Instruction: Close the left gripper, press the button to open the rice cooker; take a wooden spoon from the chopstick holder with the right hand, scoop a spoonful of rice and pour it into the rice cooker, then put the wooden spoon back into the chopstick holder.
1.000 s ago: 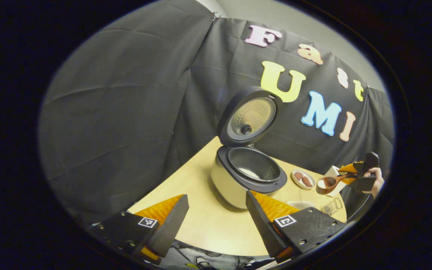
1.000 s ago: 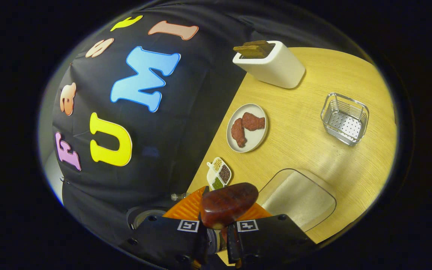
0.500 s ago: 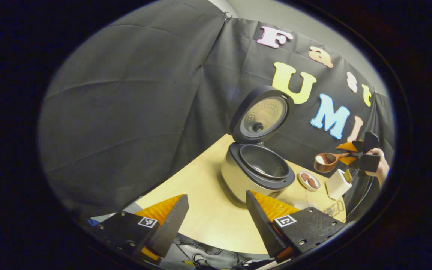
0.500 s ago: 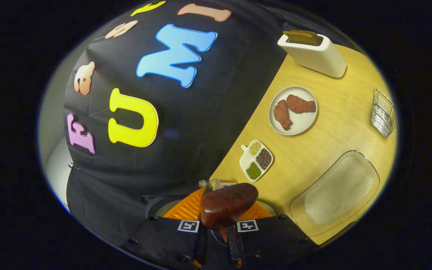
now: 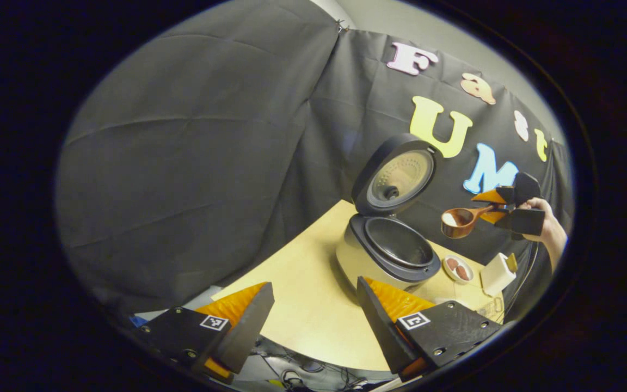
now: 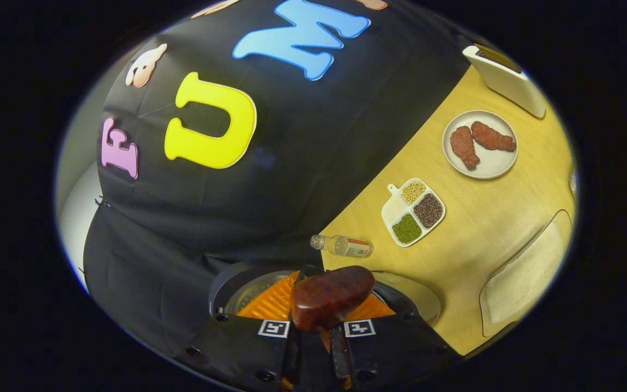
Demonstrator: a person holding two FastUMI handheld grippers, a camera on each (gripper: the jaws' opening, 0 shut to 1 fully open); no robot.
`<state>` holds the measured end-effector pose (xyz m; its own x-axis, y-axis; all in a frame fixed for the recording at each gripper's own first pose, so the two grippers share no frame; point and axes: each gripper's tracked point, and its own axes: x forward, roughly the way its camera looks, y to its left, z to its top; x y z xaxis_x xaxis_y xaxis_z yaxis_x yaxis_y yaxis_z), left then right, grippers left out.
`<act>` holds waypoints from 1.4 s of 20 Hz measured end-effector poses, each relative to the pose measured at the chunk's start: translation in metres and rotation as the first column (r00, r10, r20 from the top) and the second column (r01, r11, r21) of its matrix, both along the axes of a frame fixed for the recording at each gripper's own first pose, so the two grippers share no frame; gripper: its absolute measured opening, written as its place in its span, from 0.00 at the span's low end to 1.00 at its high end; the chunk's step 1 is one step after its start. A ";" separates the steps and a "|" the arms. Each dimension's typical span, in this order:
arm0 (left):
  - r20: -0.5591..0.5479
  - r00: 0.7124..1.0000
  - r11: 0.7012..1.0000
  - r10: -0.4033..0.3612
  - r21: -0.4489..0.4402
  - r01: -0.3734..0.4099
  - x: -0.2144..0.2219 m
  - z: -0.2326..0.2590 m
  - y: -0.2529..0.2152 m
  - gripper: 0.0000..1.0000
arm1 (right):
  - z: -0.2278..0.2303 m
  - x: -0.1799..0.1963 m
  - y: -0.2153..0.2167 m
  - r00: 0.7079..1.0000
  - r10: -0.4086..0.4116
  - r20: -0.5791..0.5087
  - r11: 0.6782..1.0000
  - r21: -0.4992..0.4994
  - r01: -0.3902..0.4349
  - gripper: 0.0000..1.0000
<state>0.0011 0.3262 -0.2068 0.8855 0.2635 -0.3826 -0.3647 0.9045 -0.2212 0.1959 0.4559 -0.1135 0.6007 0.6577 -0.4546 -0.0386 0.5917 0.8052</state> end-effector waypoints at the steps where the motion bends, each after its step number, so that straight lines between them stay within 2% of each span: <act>1: -0.008 1.000 1.000 0.011 0.004 -0.011 -0.002 -0.002 0.005 0.97 | 0.000 0.002 0.011 0.999 0.025 0.021 0.999 -0.027 -0.025 0.22; 5: -0.025 0.998 0.998 0.061 -0.013 -0.062 -0.009 -0.007 0.019 0.97 | -0.001 0.004 0.045 0.980 0.140 0.141 0.977 -0.178 -0.114 0.22; 9: -0.037 0.996 0.996 0.084 0.038 -0.082 -0.010 -0.008 0.031 0.97 | 0.008 0.010 0.064 0.918 0.278 0.284 0.919 -0.357 -0.168 0.22; 11: -0.041 0.995 0.995 0.090 0.044 -0.088 -0.012 -0.008 0.036 0.97 | 0.013 0.010 0.074 0.886 0.328 0.327 0.895 -0.408 -0.181 0.23; 14: -0.039 0.995 0.995 0.096 0.036 -0.095 -0.011 -0.006 0.036 0.97 | 0.012 0.008 0.084 0.864 0.363 0.350 0.879 -0.435 -0.193 0.23; 20: -0.039 0.996 0.996 0.079 0.045 -0.077 -0.007 -0.005 0.028 0.97 | 0.009 0.009 0.088 0.852 0.388 0.352 0.867 -0.452 -0.208 0.23; 28: -0.047 0.996 0.996 0.075 0.050 -0.072 -0.005 -0.007 0.028 0.97 | 0.013 -0.003 0.106 0.768 0.488 0.415 0.811 -0.541 -0.223 0.23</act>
